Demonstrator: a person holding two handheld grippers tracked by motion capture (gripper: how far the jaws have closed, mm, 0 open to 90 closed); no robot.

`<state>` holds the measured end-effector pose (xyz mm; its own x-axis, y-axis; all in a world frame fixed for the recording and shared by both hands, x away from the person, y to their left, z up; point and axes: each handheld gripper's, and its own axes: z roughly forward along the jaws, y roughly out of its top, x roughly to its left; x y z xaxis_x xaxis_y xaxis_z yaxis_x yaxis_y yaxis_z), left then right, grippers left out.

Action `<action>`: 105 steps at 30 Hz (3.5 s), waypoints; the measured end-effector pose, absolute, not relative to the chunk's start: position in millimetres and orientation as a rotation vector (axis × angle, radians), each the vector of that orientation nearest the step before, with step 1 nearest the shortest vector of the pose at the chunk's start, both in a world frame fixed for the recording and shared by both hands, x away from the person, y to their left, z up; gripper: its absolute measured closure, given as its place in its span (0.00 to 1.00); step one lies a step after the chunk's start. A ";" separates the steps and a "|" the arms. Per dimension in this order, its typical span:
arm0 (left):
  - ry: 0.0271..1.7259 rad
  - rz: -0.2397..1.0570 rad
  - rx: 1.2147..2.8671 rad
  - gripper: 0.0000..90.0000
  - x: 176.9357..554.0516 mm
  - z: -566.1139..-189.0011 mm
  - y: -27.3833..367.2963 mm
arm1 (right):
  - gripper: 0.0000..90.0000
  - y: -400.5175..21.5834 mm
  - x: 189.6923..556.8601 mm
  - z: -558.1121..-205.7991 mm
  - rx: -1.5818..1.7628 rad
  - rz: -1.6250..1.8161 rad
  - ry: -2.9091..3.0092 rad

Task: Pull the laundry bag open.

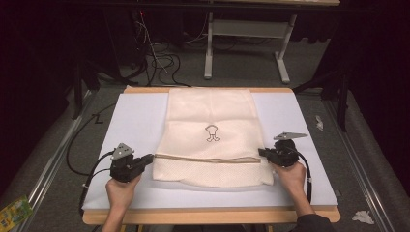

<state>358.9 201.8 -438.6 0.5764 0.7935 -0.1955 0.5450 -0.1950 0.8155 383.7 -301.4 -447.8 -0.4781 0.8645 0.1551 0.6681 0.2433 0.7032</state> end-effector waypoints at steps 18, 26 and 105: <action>1.097 0.333 1.914 0.96 361.3 -444.6 196.1 | 0.92 -299.4 382.4 -456.4 1.432 1.030 2.250; 1.108 0.339 1.922 0.96 361.1 -444.8 195.8 | 0.87 -298.3 378.9 -455.6 1.408 1.018 2.227; 1.187 0.511 1.724 0.61 375.2 -428.9 237.2 | 0.58 -400.2 344.5 -441.9 1.576 1.159 1.799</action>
